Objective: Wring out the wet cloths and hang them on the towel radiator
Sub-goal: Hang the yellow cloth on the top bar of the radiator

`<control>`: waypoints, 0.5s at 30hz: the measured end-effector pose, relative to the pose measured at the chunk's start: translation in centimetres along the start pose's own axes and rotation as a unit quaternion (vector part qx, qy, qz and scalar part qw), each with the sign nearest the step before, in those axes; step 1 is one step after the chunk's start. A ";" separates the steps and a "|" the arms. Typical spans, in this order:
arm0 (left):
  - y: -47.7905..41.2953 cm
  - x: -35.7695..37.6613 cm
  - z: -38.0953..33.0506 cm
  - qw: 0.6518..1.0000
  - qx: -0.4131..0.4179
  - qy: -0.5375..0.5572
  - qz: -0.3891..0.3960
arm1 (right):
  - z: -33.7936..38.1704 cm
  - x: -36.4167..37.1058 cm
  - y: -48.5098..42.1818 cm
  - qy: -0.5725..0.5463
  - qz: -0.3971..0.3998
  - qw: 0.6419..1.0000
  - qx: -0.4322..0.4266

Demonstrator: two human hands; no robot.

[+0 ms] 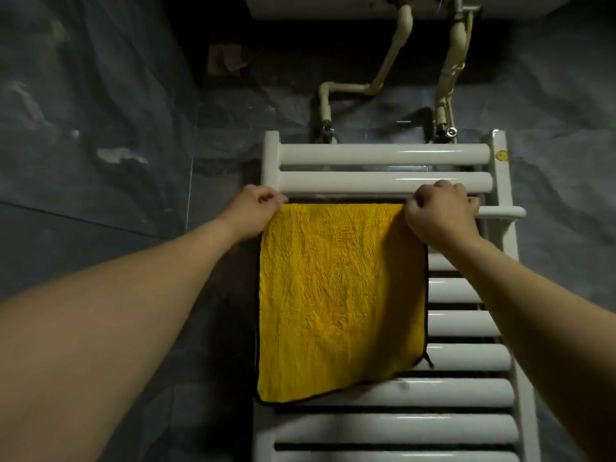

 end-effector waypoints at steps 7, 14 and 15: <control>-1.1 -0.5 2.0 0.985 -0.017 -0.173 0.008 | 2.2 2.1 0.4 0.037 -0.048 0.998 -0.035; -0.8 0.0 1.1 0.997 0.000 -0.068 0.022 | 2.5 5.1 1.5 -0.015 -0.112 0.990 -0.083; 0.0 0.6 1.0 0.999 0.008 -0.020 0.035 | 2.4 5.5 1.7 -0.035 -0.123 0.988 -0.087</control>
Point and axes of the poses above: each hand's wrist, its own y-axis away from the middle knuckle, its own x-axis out of the palm, z = x × y, the point moved 1 cm from there along -y, towards the middle knuckle, and after that the axes turned 4 degrees about -z, right-handed, at the moved point
